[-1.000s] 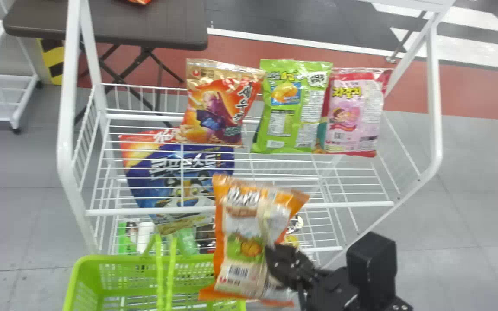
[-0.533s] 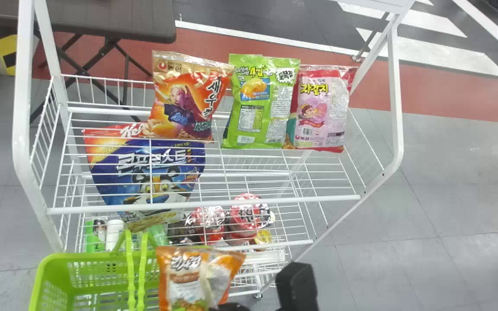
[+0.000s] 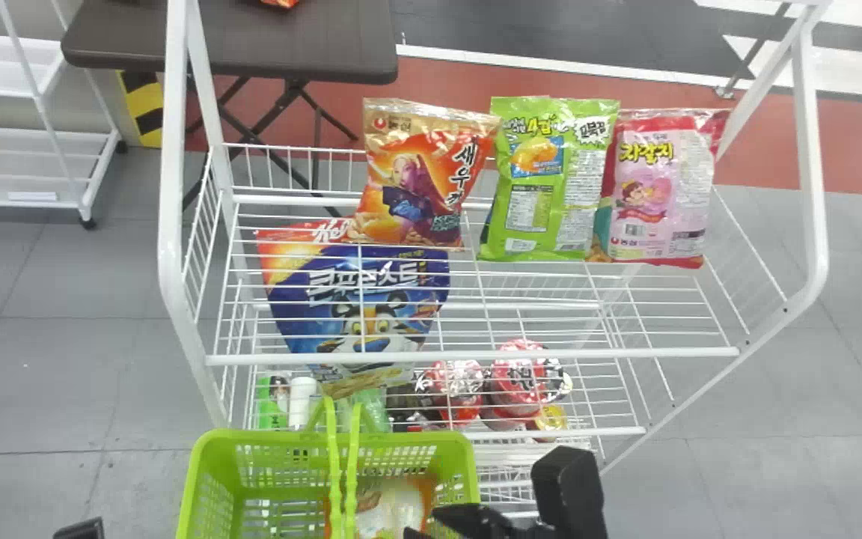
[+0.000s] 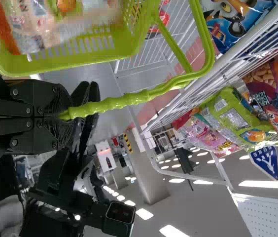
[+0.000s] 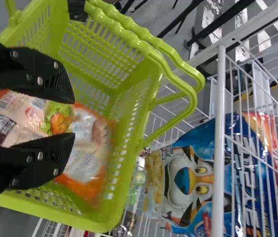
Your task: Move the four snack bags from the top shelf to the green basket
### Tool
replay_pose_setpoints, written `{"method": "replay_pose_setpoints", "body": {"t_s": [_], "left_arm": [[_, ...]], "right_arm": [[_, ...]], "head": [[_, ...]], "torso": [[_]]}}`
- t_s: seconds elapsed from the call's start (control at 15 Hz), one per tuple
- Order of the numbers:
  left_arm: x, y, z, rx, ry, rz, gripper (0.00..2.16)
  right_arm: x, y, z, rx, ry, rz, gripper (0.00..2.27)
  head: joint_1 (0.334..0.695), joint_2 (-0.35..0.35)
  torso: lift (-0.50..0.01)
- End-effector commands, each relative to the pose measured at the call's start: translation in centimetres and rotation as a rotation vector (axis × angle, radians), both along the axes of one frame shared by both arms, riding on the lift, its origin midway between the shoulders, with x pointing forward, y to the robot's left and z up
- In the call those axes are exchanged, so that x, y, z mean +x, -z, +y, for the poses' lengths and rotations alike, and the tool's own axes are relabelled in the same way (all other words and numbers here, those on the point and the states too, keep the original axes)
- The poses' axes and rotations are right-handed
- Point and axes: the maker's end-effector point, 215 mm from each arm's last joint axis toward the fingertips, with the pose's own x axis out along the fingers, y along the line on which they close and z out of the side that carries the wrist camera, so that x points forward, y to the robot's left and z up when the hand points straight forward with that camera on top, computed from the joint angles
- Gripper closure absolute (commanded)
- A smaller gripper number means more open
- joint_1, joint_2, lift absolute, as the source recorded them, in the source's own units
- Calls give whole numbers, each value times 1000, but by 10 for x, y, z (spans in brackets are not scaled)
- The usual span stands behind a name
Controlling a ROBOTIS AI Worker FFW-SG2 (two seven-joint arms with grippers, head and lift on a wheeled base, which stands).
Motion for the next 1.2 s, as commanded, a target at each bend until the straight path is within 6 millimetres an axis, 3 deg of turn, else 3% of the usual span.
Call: {"method": "replay_pose_setpoints", "body": {"t_s": [0.0,0.27,0.33,0.6,0.8,1.13], "left_arm": [[-1,0,-3,3,6,-2,1666],[-6,2,-11,21,31,2,1666],[-7,3,-11,31,38,2,1666],[-6,6,-10,38,38,5,1666],[-7,6,-10,36,46,8,1666],[-9,6,-7,37,74,8,1666]], "right_arm": [[32,-30,-2,11,17,-152,56],[131,-110,-19,1,164,-550,60],[152,-120,-21,-1,192,-598,60],[244,-125,-18,-73,333,-675,63],[299,-135,-5,-67,389,-718,80],[363,-128,-22,-123,430,-709,93]], "head": [[695,-170],[695,-183],[695,-193],[695,-187],[695,-155],[695,-127]], "torso": [[0],[0],[0],[0],[0],[0]]}}
